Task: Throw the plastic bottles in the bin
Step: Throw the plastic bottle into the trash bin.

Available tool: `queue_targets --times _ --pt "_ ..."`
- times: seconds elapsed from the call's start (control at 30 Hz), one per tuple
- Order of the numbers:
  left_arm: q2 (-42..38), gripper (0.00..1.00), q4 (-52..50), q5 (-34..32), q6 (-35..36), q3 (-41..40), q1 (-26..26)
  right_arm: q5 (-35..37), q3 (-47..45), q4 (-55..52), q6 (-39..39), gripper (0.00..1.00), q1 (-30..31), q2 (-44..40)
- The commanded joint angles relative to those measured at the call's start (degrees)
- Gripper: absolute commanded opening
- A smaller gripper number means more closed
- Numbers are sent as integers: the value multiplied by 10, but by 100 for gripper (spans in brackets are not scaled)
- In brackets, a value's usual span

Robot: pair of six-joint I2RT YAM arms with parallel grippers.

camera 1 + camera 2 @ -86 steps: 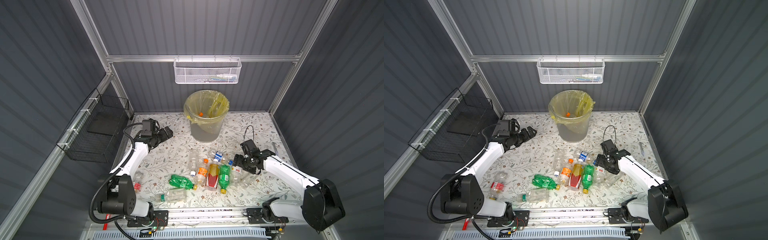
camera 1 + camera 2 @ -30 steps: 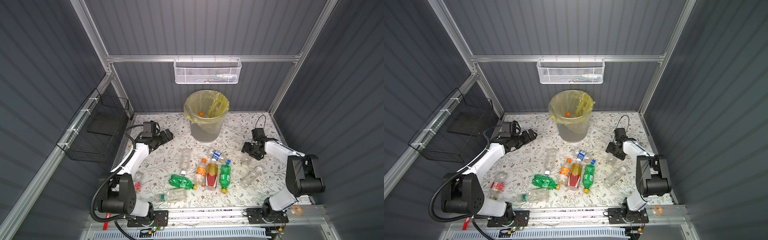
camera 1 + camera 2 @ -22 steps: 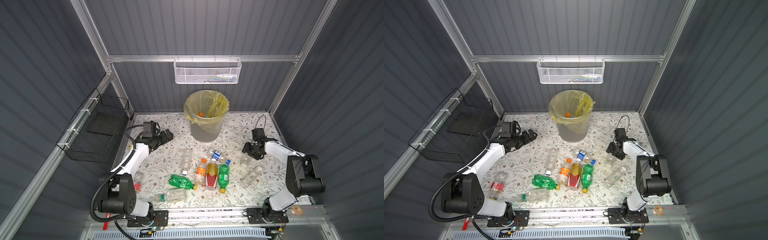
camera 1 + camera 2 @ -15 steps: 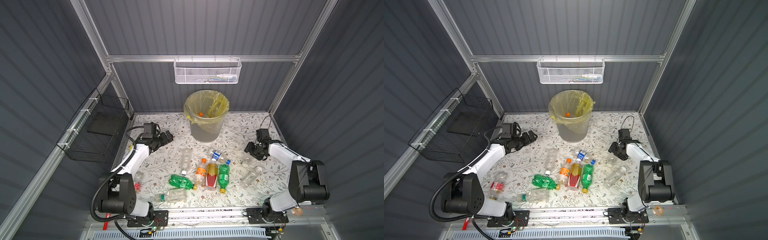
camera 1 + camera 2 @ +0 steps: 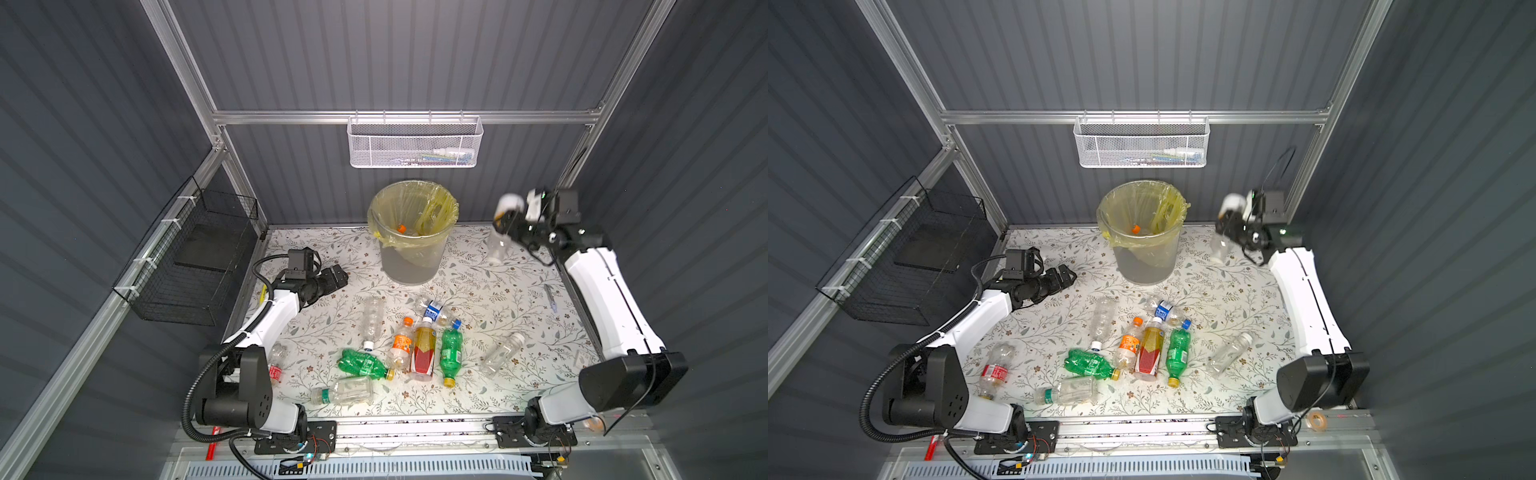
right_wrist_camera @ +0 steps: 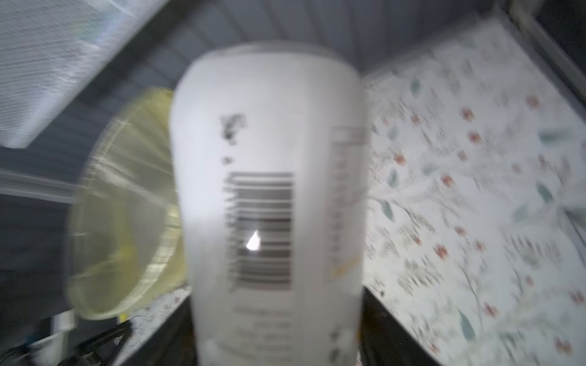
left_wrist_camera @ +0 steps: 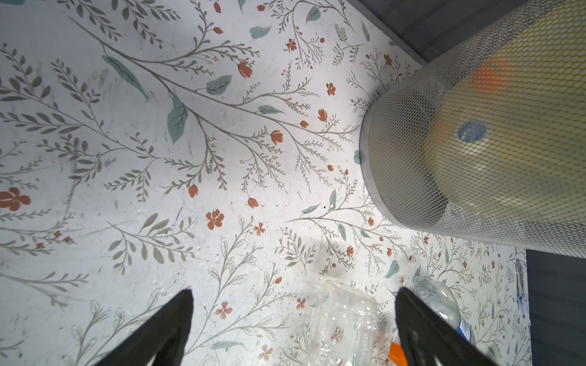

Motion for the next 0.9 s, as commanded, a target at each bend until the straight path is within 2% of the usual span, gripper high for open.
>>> queue_targets --times 0.0,0.03,0.07,0.2,0.33,0.47,0.7,0.87 --pt "0 99 -6 6 22 -12 -15 -65 212 -125 -12 98 25 75" --pt "0 100 -6 2 24 -16 -22 -65 229 -140 -11 99 21 89" --pt "0 100 -6 -2 25 -18 -31 -93 212 -137 -9 99 15 87" --pt "13 100 -23 -14 32 -10 -71 -139 -23 21 41 99 -3 -5" --pt "30 100 -30 -13 31 1 -98 -130 -96 35 41 99 -10 -39" --pt "40 100 -32 -16 30 1 -103 -108 -187 58 49 99 -32 -93" --pt "62 99 -41 -15 38 1 -110 -80 -408 100 71 99 -82 -192" --pt "84 99 -55 -23 55 19 -142 -52 -507 113 74 99 -86 -214"
